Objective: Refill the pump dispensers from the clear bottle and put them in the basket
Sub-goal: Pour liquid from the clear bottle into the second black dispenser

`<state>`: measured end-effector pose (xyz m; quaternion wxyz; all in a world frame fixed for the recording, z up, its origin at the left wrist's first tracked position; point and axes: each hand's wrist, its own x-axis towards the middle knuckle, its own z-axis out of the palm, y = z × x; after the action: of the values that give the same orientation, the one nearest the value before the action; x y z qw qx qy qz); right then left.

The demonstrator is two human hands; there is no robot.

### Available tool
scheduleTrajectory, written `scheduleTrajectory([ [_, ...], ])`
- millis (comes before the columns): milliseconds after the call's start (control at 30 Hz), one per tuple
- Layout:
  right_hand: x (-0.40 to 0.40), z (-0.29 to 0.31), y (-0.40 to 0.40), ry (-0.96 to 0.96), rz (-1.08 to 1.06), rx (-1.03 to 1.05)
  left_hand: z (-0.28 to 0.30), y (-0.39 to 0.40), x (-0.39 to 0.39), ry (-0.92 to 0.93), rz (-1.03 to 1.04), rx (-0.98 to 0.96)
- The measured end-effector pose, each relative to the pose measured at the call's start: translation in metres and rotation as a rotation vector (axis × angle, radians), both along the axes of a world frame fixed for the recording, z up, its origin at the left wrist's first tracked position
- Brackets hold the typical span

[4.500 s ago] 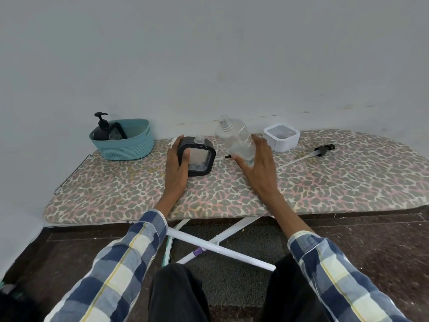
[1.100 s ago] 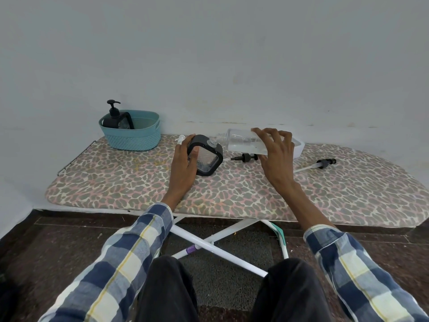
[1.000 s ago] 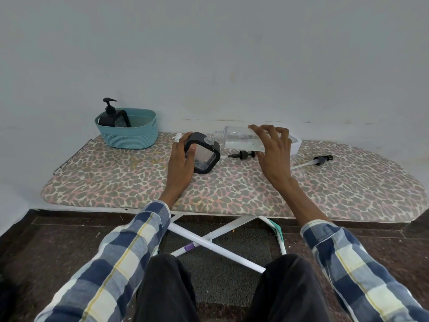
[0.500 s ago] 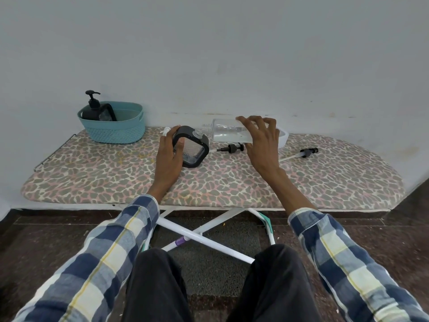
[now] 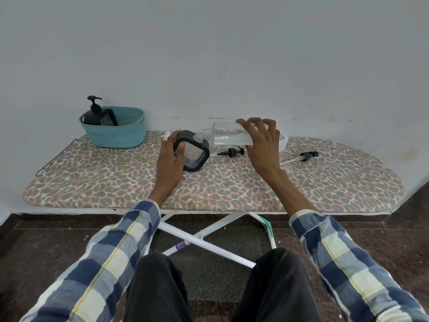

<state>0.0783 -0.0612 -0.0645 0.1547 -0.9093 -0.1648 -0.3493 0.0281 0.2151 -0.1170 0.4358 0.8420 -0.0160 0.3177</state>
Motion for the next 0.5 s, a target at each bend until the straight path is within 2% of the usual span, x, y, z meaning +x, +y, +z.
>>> scheduleTrajectory([
  [500, -0.0010, 0.0038, -0.0006, -0.002, -0.010, -0.029, 0.0006, -0.0010, -0.0026, -0.010, -0.008, -0.001],
])
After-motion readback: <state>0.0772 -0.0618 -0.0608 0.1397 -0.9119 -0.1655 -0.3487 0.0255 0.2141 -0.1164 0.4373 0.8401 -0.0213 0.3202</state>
